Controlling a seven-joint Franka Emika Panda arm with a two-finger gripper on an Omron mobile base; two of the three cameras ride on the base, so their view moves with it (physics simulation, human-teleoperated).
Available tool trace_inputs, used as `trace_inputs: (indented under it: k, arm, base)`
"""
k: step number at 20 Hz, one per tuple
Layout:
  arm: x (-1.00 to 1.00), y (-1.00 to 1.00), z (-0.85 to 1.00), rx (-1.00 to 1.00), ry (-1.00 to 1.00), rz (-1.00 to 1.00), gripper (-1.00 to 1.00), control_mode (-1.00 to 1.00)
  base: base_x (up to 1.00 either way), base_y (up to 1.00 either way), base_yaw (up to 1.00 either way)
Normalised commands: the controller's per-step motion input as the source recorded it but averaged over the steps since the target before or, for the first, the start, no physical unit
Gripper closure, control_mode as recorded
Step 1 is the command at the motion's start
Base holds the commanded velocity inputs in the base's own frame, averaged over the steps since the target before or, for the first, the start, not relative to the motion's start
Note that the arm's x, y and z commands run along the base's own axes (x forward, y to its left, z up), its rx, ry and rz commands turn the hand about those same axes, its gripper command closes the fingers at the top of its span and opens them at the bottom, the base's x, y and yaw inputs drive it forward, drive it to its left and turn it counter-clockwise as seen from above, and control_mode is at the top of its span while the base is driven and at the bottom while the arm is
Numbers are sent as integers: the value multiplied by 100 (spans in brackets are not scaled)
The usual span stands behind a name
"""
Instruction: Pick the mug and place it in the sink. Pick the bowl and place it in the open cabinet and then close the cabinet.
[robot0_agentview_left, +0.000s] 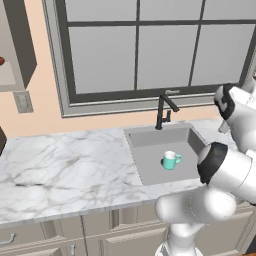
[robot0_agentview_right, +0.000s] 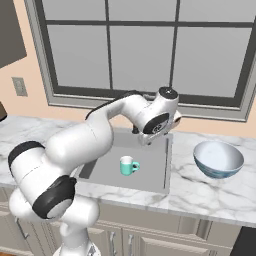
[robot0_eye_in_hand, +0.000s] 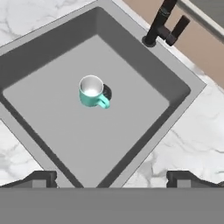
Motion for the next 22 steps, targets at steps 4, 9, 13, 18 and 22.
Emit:
trace_inputs:
  k: [4,9,13,18,22]
  arm:
    - [-60,0,2,-12,0,-59,-100,-100]
    - [-21,-19,0,-17,17,-59,-100,-100]
    - [0,2,4,0,5,-58,-100,-100]
    - [-1,-14,9,16,-5,-50,-100,-100]
    - [-5,-26,8,8,-21,-49,-100,-100]
  base:
    - [0,0,0]
    - [0,0,0]
    - [0,0,0]
    - [0,0,0]
    - [0,0,0]
